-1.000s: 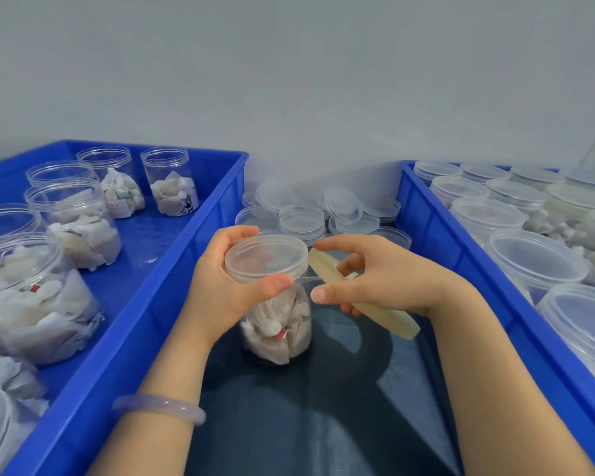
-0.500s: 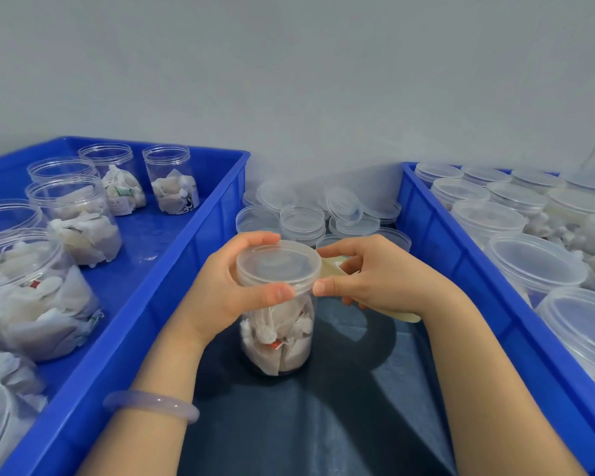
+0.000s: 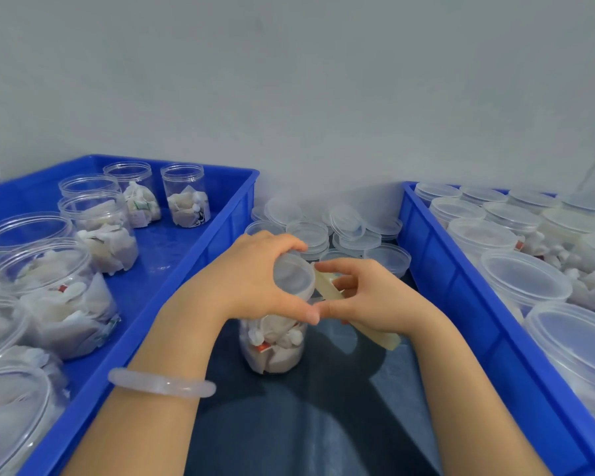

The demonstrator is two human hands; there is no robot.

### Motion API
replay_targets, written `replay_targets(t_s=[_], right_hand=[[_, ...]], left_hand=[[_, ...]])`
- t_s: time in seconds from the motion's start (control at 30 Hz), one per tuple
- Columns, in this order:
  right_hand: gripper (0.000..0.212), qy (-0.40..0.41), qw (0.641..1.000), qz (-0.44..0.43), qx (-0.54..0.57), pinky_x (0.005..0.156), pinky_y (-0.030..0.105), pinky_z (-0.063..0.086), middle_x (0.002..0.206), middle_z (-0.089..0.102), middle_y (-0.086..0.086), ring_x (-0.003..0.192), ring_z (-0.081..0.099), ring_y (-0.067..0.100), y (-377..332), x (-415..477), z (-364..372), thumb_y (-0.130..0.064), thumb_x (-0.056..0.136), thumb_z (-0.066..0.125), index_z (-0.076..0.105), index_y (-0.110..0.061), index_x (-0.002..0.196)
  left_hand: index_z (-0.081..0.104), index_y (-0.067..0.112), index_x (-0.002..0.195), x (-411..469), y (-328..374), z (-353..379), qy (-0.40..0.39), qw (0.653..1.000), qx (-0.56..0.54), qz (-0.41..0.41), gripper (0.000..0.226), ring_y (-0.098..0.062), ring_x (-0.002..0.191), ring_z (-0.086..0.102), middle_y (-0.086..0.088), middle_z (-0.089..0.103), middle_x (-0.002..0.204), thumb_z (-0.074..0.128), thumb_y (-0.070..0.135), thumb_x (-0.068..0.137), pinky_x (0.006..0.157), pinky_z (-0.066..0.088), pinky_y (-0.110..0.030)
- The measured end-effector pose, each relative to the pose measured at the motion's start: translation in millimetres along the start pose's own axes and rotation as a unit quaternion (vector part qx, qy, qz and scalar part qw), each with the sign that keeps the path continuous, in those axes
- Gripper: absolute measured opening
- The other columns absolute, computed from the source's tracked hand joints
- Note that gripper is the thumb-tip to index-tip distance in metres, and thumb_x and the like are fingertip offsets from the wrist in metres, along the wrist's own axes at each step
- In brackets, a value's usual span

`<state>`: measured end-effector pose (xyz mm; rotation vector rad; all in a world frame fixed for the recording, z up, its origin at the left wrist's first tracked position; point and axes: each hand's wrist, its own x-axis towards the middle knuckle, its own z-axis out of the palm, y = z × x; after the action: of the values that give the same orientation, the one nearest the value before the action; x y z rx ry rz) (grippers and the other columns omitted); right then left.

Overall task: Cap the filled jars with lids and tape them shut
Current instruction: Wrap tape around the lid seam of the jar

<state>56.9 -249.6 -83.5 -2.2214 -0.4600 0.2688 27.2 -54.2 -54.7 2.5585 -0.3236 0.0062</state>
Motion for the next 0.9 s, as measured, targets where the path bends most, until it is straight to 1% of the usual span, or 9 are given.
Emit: replay_targets(t_s=[0.1, 0.27, 0.37, 0.47, 0.6, 0.73, 0.8, 0.83, 0.9], right_hand=[[0.078, -0.002, 1.0, -0.014, 0.014, 0.091, 0.036, 0.052, 0.112, 0.059, -0.011, 0.104, 0.06, 0.004, 2, -3, 3, -0.051, 0.065, 0.079, 0.048, -0.036, 0.135], [0.083, 0.027, 0.999, -0.03, -0.003, 0.079, 0.028, 0.05, 0.082, 0.054, -0.013, 0.073, 0.053, 0.0, 3, -6, 7, -0.055, 0.063, 0.078, 0.046, -0.038, 0.137], [0.087, 0.03, 0.999, -0.027, -0.001, 0.085, 0.036, 0.052, 0.091, 0.06, -0.005, 0.075, 0.056, 0.006, 4, -8, 7, -0.059, 0.06, 0.074, 0.045, -0.037, 0.138], [0.08, 0.024, 0.999, -0.038, 0.014, 0.083, 0.039, 0.053, 0.083, 0.061, 0.001, 0.074, 0.057, 0.01, 4, -7, 6, -0.049, 0.067, 0.076, 0.045, -0.033, 0.139], [0.074, 0.002, 0.998, -0.044, 0.036, 0.094, 0.047, 0.049, 0.122, 0.062, 0.012, 0.106, 0.061, 0.026, 4, -5, 3, -0.036, 0.077, 0.076, 0.042, -0.028, 0.143], [0.071, 0.008, 0.998, -0.055, 0.022, 0.091, 0.056, 0.047, 0.104, 0.058, 0.031, 0.086, 0.058, 0.039, 3, -2, 2, -0.041, 0.076, 0.073, 0.044, -0.031, 0.14], [0.072, 0.011, 0.999, -0.051, 0.015, 0.093, 0.05, 0.048, 0.089, 0.062, 0.022, 0.088, 0.06, 0.033, 6, 1, 3, -0.045, 0.074, 0.073, 0.045, -0.033, 0.139], [0.072, 0.013, 0.999, -0.044, 0.012, 0.096, 0.044, 0.048, 0.083, 0.062, 0.009, 0.09, 0.061, 0.022, 7, 2, 4, -0.046, 0.073, 0.074, 0.046, -0.033, 0.138], [0.073, 0.013, 0.999, -0.028, 0.016, 0.096, 0.038, 0.048, 0.088, 0.061, -0.004, 0.092, 0.059, 0.011, 9, 4, 4, -0.049, 0.07, 0.076, 0.048, -0.032, 0.135]], left_hand=[[0.033, 0.048, 0.14, -3, 3, -1, -0.016, 0.999, 0.052, 0.002, 0.09, -0.008, 0.125, 0.029, 0.014, 0.036, 0.13, 0.079, 0.052, 0.063, 0.088, 0.031, -0.024], [0.046, 0.041, 0.116, 2, 9, 6, -0.025, 0.999, 0.042, 0.019, 0.058, -0.012, 0.115, 0.033, 0.011, 0.038, 0.121, 0.078, 0.033, 0.068, 0.088, 0.039, -0.032], [0.049, 0.043, 0.103, 5, 10, 10, -0.002, 0.999, 0.03, 0.042, 0.048, -0.007, 0.108, 0.037, 0.016, 0.04, 0.115, 0.078, 0.033, 0.067, 0.086, 0.042, -0.032], [0.05, 0.043, 0.103, 5, 8, 13, 0.018, 0.997, 0.045, 0.062, 0.044, -0.005, 0.107, 0.039, 0.018, 0.042, 0.114, 0.077, 0.042, 0.068, 0.085, 0.044, -0.033], [0.053, 0.043, 0.103, 5, 6, 12, 0.028, 0.996, 0.035, 0.074, 0.041, -0.005, 0.108, 0.041, 0.019, 0.044, 0.113, 0.076, 0.039, 0.069, 0.085, 0.043, -0.032], [0.056, 0.04, 0.102, 6, 6, 12, 0.029, 0.996, 0.027, 0.078, 0.038, -0.005, 0.107, 0.04, 0.018, 0.045, 0.111, 0.074, 0.038, 0.069, 0.082, 0.042, -0.032], [0.056, 0.038, 0.102, 6, 7, 11, 0.023, 0.996, 0.03, 0.078, 0.036, -0.006, 0.106, 0.04, 0.017, 0.046, 0.111, 0.072, 0.04, 0.07, 0.081, 0.042, -0.031], [0.055, 0.037, 0.102, 7, 8, 11, 0.017, 0.996, 0.036, 0.076, 0.035, -0.007, 0.104, 0.04, 0.016, 0.045, 0.11, 0.071, 0.04, 0.071, 0.079, 0.042, -0.03], [0.052, 0.036, 0.1, 10, 14, 13, 0.004, 0.995, 0.069, 0.067, 0.031, -0.01, 0.099, 0.04, 0.013, 0.045, 0.109, 0.068, 0.039, 0.074, 0.073, 0.038, -0.028]])
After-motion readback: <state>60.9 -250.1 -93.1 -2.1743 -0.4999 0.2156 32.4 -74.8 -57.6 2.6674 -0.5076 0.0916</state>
